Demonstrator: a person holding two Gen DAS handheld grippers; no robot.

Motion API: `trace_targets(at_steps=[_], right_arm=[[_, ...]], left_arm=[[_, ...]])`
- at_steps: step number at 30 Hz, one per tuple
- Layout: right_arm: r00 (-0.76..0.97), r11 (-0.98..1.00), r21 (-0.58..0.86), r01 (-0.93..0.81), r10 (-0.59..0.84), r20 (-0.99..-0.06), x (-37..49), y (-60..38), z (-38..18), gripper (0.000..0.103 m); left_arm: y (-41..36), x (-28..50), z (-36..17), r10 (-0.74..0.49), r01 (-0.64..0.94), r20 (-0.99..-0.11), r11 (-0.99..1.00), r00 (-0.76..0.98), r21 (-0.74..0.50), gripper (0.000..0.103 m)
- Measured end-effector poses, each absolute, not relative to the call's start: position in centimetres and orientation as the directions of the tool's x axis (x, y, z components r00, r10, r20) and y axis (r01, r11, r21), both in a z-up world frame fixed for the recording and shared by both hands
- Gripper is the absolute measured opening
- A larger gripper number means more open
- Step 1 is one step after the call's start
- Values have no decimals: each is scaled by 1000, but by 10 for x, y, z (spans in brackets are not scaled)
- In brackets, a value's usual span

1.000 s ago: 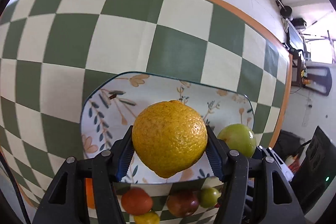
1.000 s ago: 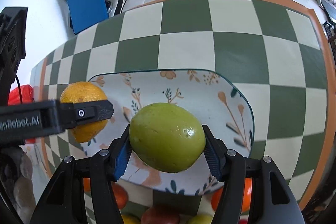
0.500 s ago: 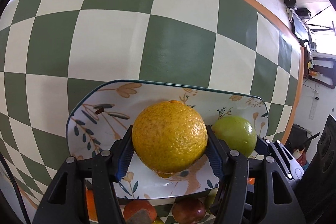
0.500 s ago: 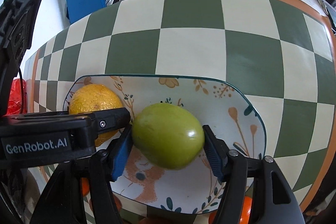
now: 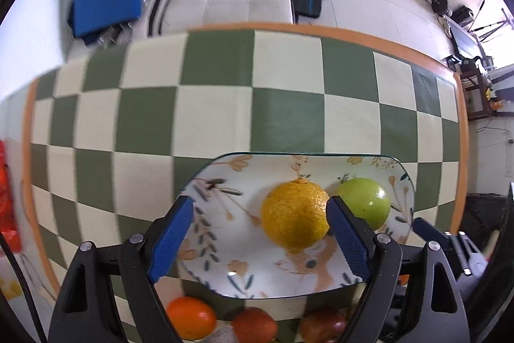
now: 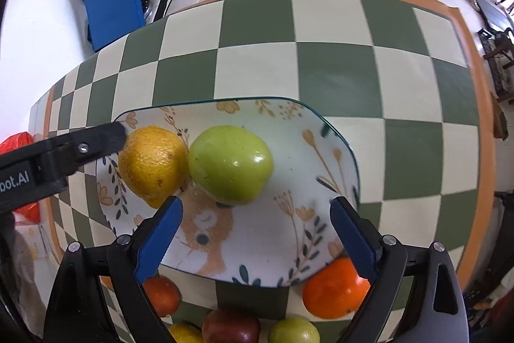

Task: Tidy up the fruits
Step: 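Open both tools and lift them away from the plate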

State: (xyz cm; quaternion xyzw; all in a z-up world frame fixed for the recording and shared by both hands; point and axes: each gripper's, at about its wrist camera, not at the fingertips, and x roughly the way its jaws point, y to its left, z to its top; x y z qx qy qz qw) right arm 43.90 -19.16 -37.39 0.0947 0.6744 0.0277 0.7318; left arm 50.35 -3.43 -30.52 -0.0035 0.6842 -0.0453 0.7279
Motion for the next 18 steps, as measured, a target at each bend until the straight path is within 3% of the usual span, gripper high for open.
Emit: trace_targets(at_steps=[9, 18], right_arm=[[149, 985, 123, 120, 104, -983, 394, -197, -340, 95], [238, 992, 83, 95, 58, -970, 345, -200, -281, 95]], left_arm=[[-19, 451, -268, 18, 64, -984, 998, 176, 30, 84], [-15, 389, -218, 14, 64, -963, 997, 270, 33, 84]])
